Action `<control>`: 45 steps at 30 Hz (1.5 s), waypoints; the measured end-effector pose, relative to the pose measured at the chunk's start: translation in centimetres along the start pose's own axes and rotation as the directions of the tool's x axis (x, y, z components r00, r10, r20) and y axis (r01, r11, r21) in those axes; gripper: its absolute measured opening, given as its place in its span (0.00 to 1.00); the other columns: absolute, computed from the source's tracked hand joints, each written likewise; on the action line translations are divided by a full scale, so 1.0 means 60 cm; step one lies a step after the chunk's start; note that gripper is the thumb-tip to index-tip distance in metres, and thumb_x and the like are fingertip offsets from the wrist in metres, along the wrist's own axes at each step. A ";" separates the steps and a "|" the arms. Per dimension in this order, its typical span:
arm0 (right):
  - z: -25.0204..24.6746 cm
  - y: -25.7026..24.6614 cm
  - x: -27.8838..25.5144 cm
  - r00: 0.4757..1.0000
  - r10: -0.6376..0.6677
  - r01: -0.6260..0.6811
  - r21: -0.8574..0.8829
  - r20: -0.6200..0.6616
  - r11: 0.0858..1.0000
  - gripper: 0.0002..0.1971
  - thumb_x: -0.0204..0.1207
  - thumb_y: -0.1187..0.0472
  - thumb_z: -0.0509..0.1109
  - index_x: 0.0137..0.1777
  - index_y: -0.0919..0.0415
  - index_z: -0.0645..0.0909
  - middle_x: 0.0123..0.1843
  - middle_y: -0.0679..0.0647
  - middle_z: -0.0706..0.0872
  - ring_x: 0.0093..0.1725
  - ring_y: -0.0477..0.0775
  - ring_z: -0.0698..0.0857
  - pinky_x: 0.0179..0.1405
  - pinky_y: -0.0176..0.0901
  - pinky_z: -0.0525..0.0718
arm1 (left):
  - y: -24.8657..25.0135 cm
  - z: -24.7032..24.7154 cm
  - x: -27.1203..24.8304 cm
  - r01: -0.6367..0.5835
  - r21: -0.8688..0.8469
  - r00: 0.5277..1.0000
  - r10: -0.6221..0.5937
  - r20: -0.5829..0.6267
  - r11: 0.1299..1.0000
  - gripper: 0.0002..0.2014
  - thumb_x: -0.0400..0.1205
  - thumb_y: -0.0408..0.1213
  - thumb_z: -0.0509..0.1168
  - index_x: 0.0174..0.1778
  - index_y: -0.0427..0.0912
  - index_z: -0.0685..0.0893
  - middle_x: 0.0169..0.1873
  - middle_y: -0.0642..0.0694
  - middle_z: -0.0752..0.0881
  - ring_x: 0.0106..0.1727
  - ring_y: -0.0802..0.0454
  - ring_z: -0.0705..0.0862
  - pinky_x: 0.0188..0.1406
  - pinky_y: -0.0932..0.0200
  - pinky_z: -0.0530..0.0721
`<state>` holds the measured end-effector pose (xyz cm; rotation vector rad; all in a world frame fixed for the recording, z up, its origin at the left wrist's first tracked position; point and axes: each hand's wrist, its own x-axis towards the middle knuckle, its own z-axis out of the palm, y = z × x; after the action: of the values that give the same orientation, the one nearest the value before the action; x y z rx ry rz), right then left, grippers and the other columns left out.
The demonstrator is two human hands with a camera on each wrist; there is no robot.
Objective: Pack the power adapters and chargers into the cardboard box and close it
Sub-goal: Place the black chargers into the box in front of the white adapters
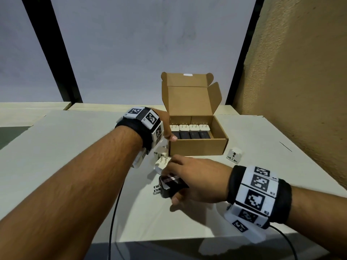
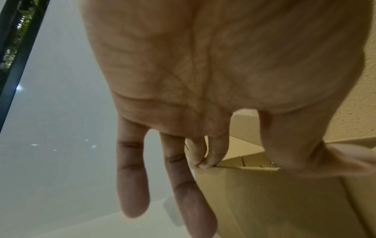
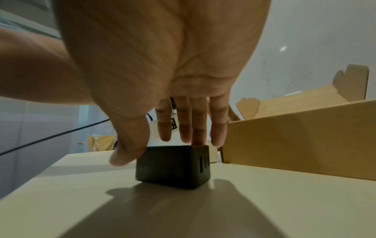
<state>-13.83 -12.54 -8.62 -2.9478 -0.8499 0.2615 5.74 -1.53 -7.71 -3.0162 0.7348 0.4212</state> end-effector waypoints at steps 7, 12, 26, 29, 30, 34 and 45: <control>-0.011 0.020 -0.005 0.997 0.042 -0.038 -0.051 0.064 0.998 0.32 0.70 0.49 0.77 0.72 0.45 0.68 0.61 0.49 0.81 0.56 0.54 0.81 0.52 0.51 0.84 | 0.006 -0.002 -0.007 0.010 0.024 1.000 -0.010 -0.021 1.000 0.32 0.71 0.62 0.72 0.62 0.41 0.82 0.39 0.46 0.82 0.42 0.48 0.79 0.40 0.58 0.72; -0.055 0.066 -0.022 0.987 0.131 -0.129 -0.022 0.094 0.991 0.33 0.67 0.45 0.77 0.72 0.41 0.71 0.58 0.48 0.77 0.55 0.51 0.77 0.54 0.46 0.82 | 0.011 0.000 -0.011 0.020 0.035 0.999 -0.018 -0.040 0.999 0.35 0.72 0.61 0.72 0.67 0.39 0.80 0.45 0.43 0.85 0.48 0.46 0.82 0.47 0.56 0.74; -0.118 0.253 0.005 0.821 0.538 -0.385 0.508 -0.193 0.770 0.32 0.64 0.61 0.84 0.66 0.43 0.74 0.61 0.54 0.79 0.49 0.58 0.89 0.42 0.42 0.85 | 0.023 -0.005 -0.023 0.051 0.084 0.998 -0.048 -0.032 0.995 0.34 0.74 0.61 0.71 0.68 0.40 0.79 0.47 0.45 0.83 0.47 0.48 0.80 0.47 0.58 0.71; -0.114 0.264 0.004 0.832 0.537 -0.355 0.612 -0.137 0.707 0.31 0.70 0.66 0.79 0.68 0.41 0.73 0.61 0.59 0.78 0.51 0.62 0.89 0.51 0.52 0.91 | 0.024 -0.006 -0.025 0.052 0.102 0.998 -0.050 -0.023 0.993 0.32 0.74 0.62 0.70 0.66 0.43 0.79 0.46 0.46 0.83 0.48 0.49 0.80 0.47 0.58 0.71; -0.114 0.265 0.004 0.837 0.532 -0.356 0.613 -0.126 0.705 0.30 0.71 0.66 0.78 0.67 0.40 0.73 0.61 0.59 0.78 0.52 0.62 0.89 0.53 0.55 0.90 | 0.024 -0.006 -0.025 0.055 0.107 0.998 -0.054 -0.017 0.993 0.33 0.73 0.63 0.70 0.67 0.43 0.79 0.47 0.46 0.83 0.49 0.48 0.80 0.48 0.57 0.71; -0.118 0.261 0.010 0.868 0.483 -0.400 0.416 -0.113 0.817 0.24 0.73 0.62 0.77 0.65 0.41 0.76 0.62 0.55 0.80 0.55 0.59 0.87 0.58 0.53 0.86 | 0.025 -0.006 -0.020 0.071 0.115 0.997 -0.070 -0.014 0.991 0.28 0.72 0.64 0.70 0.57 0.48 0.76 0.50 0.47 0.82 0.49 0.49 0.77 0.48 0.57 0.70; -0.111 0.246 0.062 0.873 0.487 -0.488 -0.113 -0.033 0.866 0.25 0.72 0.55 0.76 0.68 0.46 0.73 0.59 0.55 0.82 0.57 0.58 0.80 0.57 0.52 0.81 | 0.032 -0.008 -0.036 0.104 0.082 0.994 -0.102 -0.040 0.991 0.37 0.74 0.62 0.70 0.73 0.42 0.77 0.56 0.44 0.88 0.60 0.46 0.84 0.50 0.56 0.73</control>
<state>-1.81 -23.09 -4.19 -3.2261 -0.0972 0.2337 3.12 -2.30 -6.60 -2.9733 0.5795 0.3263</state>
